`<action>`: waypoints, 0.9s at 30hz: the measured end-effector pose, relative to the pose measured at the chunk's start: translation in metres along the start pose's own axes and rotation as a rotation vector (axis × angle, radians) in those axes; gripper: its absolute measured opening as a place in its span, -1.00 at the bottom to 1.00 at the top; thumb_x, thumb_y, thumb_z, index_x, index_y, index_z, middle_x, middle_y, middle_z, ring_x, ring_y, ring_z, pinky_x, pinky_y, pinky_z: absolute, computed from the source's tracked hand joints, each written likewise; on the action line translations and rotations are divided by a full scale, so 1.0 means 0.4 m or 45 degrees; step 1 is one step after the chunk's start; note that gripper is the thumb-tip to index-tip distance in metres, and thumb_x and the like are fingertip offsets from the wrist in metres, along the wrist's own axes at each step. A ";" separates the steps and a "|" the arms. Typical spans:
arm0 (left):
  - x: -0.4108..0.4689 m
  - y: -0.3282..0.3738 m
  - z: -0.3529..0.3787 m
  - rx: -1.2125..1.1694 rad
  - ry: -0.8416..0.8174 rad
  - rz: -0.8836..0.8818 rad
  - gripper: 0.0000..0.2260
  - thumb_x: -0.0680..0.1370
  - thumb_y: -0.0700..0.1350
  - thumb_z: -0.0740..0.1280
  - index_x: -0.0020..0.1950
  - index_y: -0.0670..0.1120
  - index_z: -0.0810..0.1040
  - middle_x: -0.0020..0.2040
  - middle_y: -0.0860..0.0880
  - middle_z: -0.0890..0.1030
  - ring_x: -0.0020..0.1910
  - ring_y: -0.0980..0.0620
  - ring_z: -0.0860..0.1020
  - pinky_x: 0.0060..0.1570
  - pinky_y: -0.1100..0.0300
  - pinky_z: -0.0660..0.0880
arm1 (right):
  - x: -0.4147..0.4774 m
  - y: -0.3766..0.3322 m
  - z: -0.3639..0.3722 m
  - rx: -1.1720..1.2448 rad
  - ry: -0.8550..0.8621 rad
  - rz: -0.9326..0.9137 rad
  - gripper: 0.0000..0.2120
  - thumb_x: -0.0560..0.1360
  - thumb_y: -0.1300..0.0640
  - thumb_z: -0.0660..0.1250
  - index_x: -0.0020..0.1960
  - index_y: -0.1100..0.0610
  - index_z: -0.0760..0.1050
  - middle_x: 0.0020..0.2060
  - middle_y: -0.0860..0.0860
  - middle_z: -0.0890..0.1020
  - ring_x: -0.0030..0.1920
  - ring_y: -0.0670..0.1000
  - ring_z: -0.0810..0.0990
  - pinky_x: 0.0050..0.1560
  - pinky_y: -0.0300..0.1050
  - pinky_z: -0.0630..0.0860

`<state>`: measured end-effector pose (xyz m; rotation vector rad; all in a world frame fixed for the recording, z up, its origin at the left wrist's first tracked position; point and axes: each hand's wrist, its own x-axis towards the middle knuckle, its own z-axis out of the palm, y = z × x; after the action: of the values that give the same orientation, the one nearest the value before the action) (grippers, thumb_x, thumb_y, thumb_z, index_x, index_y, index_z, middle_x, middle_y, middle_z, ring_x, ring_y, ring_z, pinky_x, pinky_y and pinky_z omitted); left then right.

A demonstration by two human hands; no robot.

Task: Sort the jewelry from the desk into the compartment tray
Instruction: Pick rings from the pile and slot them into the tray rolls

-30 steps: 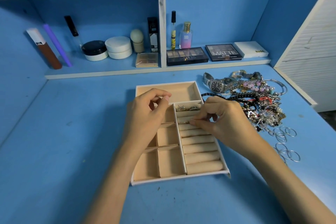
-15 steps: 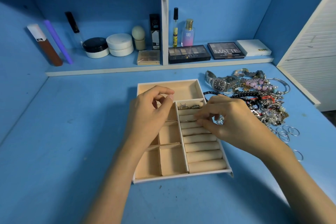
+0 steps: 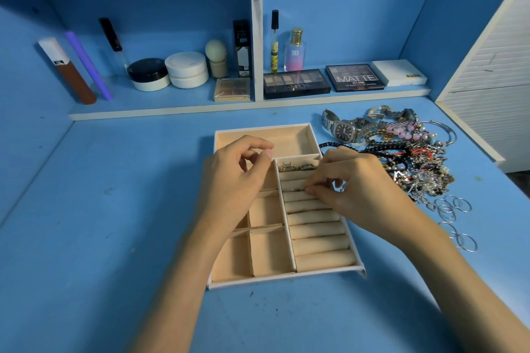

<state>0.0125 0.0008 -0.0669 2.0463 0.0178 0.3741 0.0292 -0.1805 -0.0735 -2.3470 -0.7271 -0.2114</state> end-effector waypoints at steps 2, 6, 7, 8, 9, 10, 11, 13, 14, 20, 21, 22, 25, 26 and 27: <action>-0.001 0.000 0.000 0.003 0.003 0.002 -0.89 0.48 -0.11 0.34 -0.13 0.11 0.61 -0.29 0.07 0.59 -0.28 0.05 0.46 -0.29 0.29 0.40 | 0.003 0.000 0.000 -0.009 -0.011 0.002 -0.91 0.31 0.22 0.38 -0.26 0.14 0.68 -0.39 0.02 0.55 -0.35 -0.26 0.39 -0.25 -0.47 0.31; -0.002 -0.002 -0.002 0.000 -0.001 -0.002 -0.89 0.49 -0.10 0.33 -0.12 0.11 0.61 -0.28 0.05 0.59 -0.28 0.05 0.46 -0.28 0.28 0.41 | 0.002 0.003 -0.007 -0.015 -0.034 0.005 -0.91 0.34 0.30 0.45 -0.23 0.14 0.69 -0.36 0.02 0.57 -0.25 -0.25 0.46 -0.23 -0.51 0.31; -0.003 -0.001 -0.002 0.001 -0.001 0.001 -0.89 0.49 -0.10 0.33 -0.12 0.11 0.61 -0.28 0.05 0.60 -0.28 0.05 0.46 -0.29 0.28 0.41 | 0.000 0.002 -0.010 -0.009 -0.041 0.001 -0.91 0.35 0.27 0.44 -0.21 0.13 0.69 -0.35 0.02 0.58 -0.24 -0.25 0.47 -0.22 -0.50 0.32; -0.003 0.000 -0.002 0.003 -0.003 0.004 -0.89 0.49 -0.10 0.34 -0.12 0.11 0.61 -0.28 0.05 0.60 -0.28 0.05 0.46 -0.30 0.29 0.41 | -0.001 0.000 -0.012 -0.006 -0.045 -0.003 -0.92 0.36 0.23 0.42 -0.21 0.11 0.69 -0.34 0.02 0.58 -0.25 -0.24 0.47 -0.22 -0.48 0.34; -0.003 0.001 -0.002 0.005 -0.005 0.005 -0.89 0.49 -0.10 0.34 -0.12 0.11 0.61 -0.28 0.06 0.60 -0.28 0.05 0.46 -0.30 0.29 0.40 | -0.002 -0.001 -0.013 -0.007 -0.048 -0.007 -0.91 0.36 0.21 0.40 -0.21 0.10 0.68 -0.34 0.01 0.58 -0.25 -0.23 0.47 -0.22 -0.46 0.35; -0.002 0.002 -0.001 0.006 -0.006 0.006 -0.89 0.48 -0.10 0.34 -0.12 0.11 0.61 -0.28 0.06 0.60 -0.28 0.05 0.46 -0.30 0.29 0.40 | -0.002 -0.001 -0.014 -0.010 -0.052 -0.008 -0.92 0.37 0.21 0.40 -0.21 0.10 0.68 -0.34 0.01 0.58 -0.25 -0.22 0.46 -0.21 -0.45 0.36; -0.002 0.003 -0.001 0.006 -0.006 0.006 -0.89 0.48 -0.10 0.34 -0.12 0.10 0.61 -0.29 0.06 0.59 -0.28 0.04 0.46 -0.30 0.30 0.40 | -0.002 -0.001 -0.014 -0.010 -0.057 -0.004 -0.93 0.38 0.24 0.41 -0.21 0.11 0.67 -0.33 0.00 0.57 -0.25 -0.23 0.46 -0.21 -0.46 0.36; -0.002 0.004 0.000 -0.003 -0.011 0.006 -0.90 0.47 -0.11 0.35 -0.12 0.09 0.61 -0.31 0.05 0.58 -0.28 0.02 0.45 -0.31 0.30 0.39 | -0.002 -0.002 -0.015 -0.015 -0.062 0.010 -0.91 0.38 0.30 0.43 -0.21 0.13 0.65 -0.34 -0.04 0.54 -0.24 -0.26 0.45 -0.20 -0.49 0.34; -0.003 0.004 0.001 -0.007 -0.016 0.009 -0.91 0.47 -0.10 0.36 -0.12 0.09 0.61 -0.31 0.05 0.57 -0.28 0.02 0.44 -0.31 0.29 0.39 | -0.002 -0.002 -0.016 -0.018 -0.064 0.015 -0.91 0.37 0.31 0.43 -0.22 0.13 0.64 -0.35 -0.05 0.53 -0.24 -0.27 0.44 -0.20 -0.49 0.33; -0.003 0.004 0.002 -0.014 -0.038 0.018 -0.92 0.47 -0.09 0.36 -0.12 0.09 0.61 -0.31 0.03 0.58 -0.27 0.01 0.45 -0.26 0.22 0.43 | -0.001 -0.001 -0.015 -0.020 -0.066 0.012 -0.92 0.38 0.31 0.43 -0.23 0.16 0.63 -0.35 -0.07 0.51 -0.26 -0.22 0.45 -0.21 -0.45 0.35; -0.003 0.004 0.003 -0.015 -0.038 0.019 -0.92 0.47 -0.09 0.36 -0.12 0.09 0.62 -0.31 0.03 0.58 -0.27 0.00 0.45 -0.26 0.21 0.43 | -0.001 0.000 -0.015 -0.020 -0.065 0.009 -0.92 0.38 0.31 0.43 -0.23 0.16 0.63 -0.35 -0.07 0.51 -0.26 -0.21 0.45 -0.21 -0.45 0.35; -0.003 0.004 0.003 -0.014 -0.040 0.020 -0.91 0.47 -0.10 0.36 -0.12 0.09 0.61 -0.30 0.03 0.58 -0.27 0.00 0.45 -0.26 0.21 0.43 | -0.002 0.000 -0.015 -0.019 -0.066 0.008 -0.92 0.38 0.31 0.43 -0.23 0.16 0.63 -0.35 -0.07 0.51 -0.27 -0.21 0.45 -0.22 -0.44 0.36; -0.003 0.006 0.003 -0.011 -0.047 0.025 -0.91 0.47 -0.09 0.36 -0.11 0.10 0.61 -0.31 0.04 0.57 -0.27 0.00 0.45 -0.27 0.21 0.43 | -0.002 0.002 -0.015 0.012 -0.053 -0.001 -0.93 0.38 0.30 0.42 -0.23 0.15 0.62 -0.34 -0.05 0.53 -0.26 -0.19 0.46 -0.23 -0.41 0.38; -0.004 0.006 0.003 -0.011 -0.047 0.032 -0.91 0.47 -0.09 0.36 -0.11 0.10 0.61 -0.31 0.04 0.57 -0.27 0.00 0.45 -0.27 0.22 0.43 | -0.003 0.003 -0.016 0.028 -0.038 -0.005 -0.93 0.38 0.29 0.42 -0.22 0.15 0.62 -0.35 -0.03 0.54 -0.25 -0.16 0.47 -0.24 -0.37 0.39; -0.004 0.006 0.003 -0.012 -0.048 0.038 -0.91 0.47 -0.09 0.36 -0.11 0.10 0.61 -0.32 0.05 0.57 -0.27 0.01 0.45 -0.28 0.22 0.42 | -0.005 0.004 -0.018 0.044 -0.020 0.000 -0.93 0.38 0.29 0.42 -0.21 0.15 0.62 -0.35 -0.02 0.55 -0.24 -0.12 0.48 -0.25 -0.34 0.41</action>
<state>0.0109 -0.0016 -0.0658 2.0455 -0.0376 0.3539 0.0286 -0.1870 -0.0696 -2.3185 -0.7327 -0.1788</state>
